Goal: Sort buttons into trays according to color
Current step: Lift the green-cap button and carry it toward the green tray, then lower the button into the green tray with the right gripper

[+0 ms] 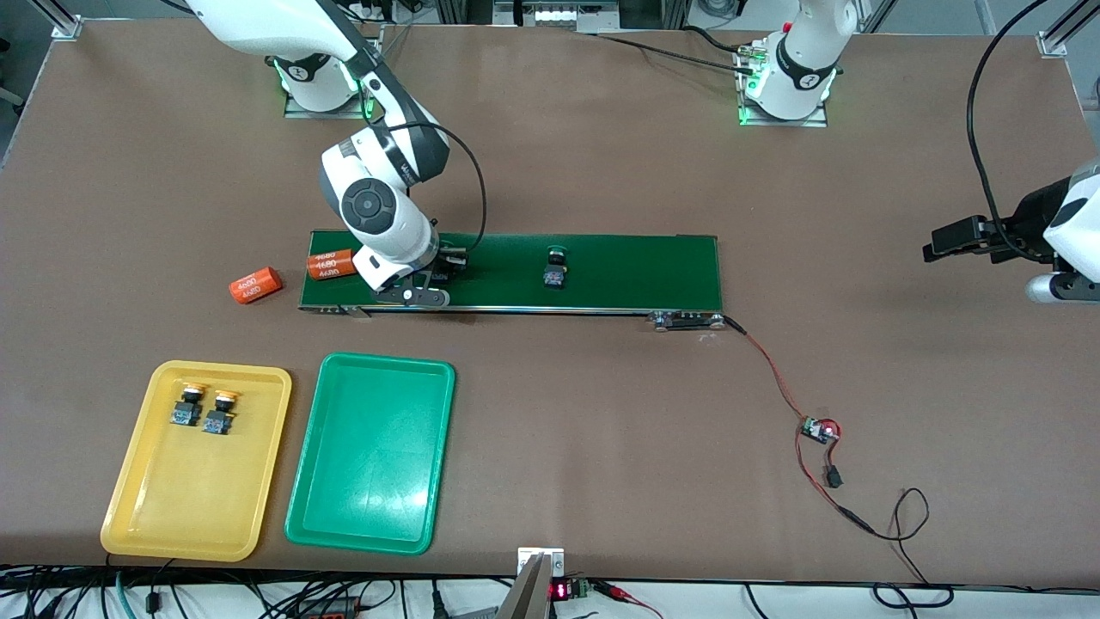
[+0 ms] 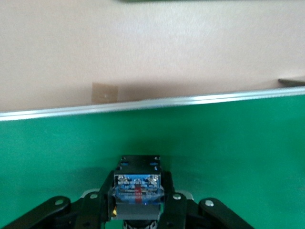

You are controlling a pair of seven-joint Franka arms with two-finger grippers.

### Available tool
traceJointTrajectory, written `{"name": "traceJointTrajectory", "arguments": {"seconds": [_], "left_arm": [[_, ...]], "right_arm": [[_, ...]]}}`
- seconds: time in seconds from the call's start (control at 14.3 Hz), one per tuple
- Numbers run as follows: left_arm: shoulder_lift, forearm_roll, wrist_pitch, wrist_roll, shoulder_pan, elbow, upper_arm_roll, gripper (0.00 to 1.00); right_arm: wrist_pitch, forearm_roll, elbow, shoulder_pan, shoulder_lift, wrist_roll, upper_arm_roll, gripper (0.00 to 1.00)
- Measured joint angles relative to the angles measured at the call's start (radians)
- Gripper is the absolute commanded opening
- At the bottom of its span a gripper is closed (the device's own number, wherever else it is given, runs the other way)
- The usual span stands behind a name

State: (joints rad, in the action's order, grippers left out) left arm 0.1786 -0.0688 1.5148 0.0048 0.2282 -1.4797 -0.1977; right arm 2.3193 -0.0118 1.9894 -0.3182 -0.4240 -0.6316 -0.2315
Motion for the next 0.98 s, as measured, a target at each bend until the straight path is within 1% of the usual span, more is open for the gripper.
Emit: {"name": "traceJointTrajectory", "arguments": {"seconds": [0.14, 0.28, 0.56, 0.77, 0.98], "left_arm": [[0.000, 0.000, -0.010, 0.000, 0.000, 0.000, -0.003, 1.00], [0.000, 0.000, -0.011, 0.000, 0.000, 0.000, -0.003, 1.00], [0.000, 0.000, -0.013, 0.000, 0.004, 0.000, 0.000, 1.00], [0.000, 0.000, -0.034, 0.000, 0.003, 0.000, -0.002, 1.00], [0.000, -0.001, -0.047, 0.000, 0.002, 0.001, -0.009, 1.00]], "right_arm": [[-0.026, 0.001, -0.038, 0.015, 0.006, 0.002, 0.001, 0.27], [-0.077, 0.002, -0.104, 0.030, 0.026, 0.019, 0.014, 0.27], [-0.122, 0.002, -0.235, 0.054, 0.048, 0.128, 0.086, 0.27], [-0.123, 0.005, -0.297, 0.071, 0.021, 0.274, 0.149, 0.27], [-0.119, 0.006, -0.372, 0.102, -0.045, 0.402, 0.182, 0.27]]}}
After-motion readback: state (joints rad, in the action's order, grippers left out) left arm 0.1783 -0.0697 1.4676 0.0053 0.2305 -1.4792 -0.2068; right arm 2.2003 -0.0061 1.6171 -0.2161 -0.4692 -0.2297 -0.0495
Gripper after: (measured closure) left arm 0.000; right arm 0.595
